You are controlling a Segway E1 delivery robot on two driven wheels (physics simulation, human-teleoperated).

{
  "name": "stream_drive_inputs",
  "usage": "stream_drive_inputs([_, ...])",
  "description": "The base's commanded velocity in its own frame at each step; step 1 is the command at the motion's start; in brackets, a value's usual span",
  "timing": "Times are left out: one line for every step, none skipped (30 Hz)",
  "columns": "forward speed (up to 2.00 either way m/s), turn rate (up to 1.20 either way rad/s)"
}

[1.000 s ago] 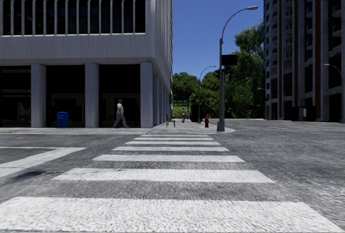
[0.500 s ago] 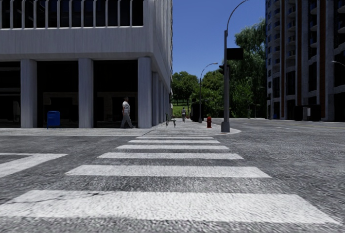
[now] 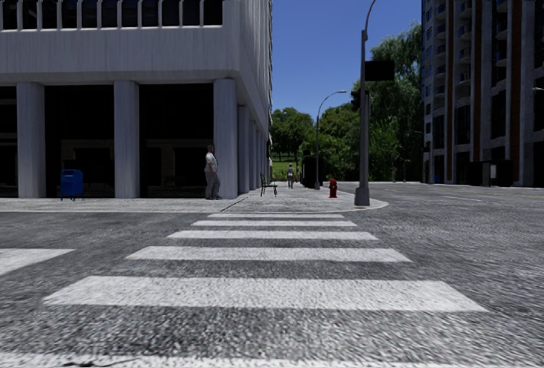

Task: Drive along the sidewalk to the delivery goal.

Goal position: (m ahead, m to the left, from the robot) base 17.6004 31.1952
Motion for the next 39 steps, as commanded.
stream_drive_inputs([1.34, 0.00])
stream_drive_inputs([1.34, 0.00])
stream_drive_inputs([1.34, 0.00])
stream_drive_inputs([1.34, 0.00])
stream_drive_inputs([1.34, 0.00])
stream_drive_inputs([1.34, 0.00])
stream_drive_inputs([1.30, 0.00])
stream_drive_inputs([1.21, 0.00])
stream_drive_inputs([1.15, 0.00])
stream_drive_inputs([1.12, 0.00])
stream_drive_inputs([1.12, 0.00])
stream_drive_inputs([1.12, 0.00])
stream_drive_inputs([1.11, 0.00])
stream_drive_inputs([1.11, 0.00])
stream_drive_inputs([1.11, 0.00])
stream_drive_inputs([1.11, 0.00])
stream_drive_inputs([1.11, 0.00])
stream_drive_inputs([1.11, 0.00])
stream_drive_inputs([1.11, 0.00])
stream_drive_inputs([1.11, 0.00])
stream_drive_inputs([1.11, 0.00])
stream_drive_inputs([1.11, 0.00])
stream_drive_inputs([1.11, 0.00])
stream_drive_inputs([1.11, 0.00])
stream_drive_inputs([1.11, 0.00])
stream_drive_inputs([1.11, 0.00])
stream_drive_inputs([1.14, 0.00])
stream_drive_inputs([2.00, 0.00])
stream_drive_inputs([2.00, 0.00])
stream_drive_inputs([2.00, 0.00])
stream_drive_inputs([2.00, 0.00])
stream_drive_inputs([2.00, 0.00])
stream_drive_inputs([2.00, 0.00])
stream_drive_inputs([2.00, 0.00])
stream_drive_inputs([2.00, 0.00])
stream_drive_inputs([2.00, 0.00])
stream_drive_inputs([2.00, 0.00])
stream_drive_inputs([2.00, 0.00])
stream_drive_inputs([2.00, 0.00])
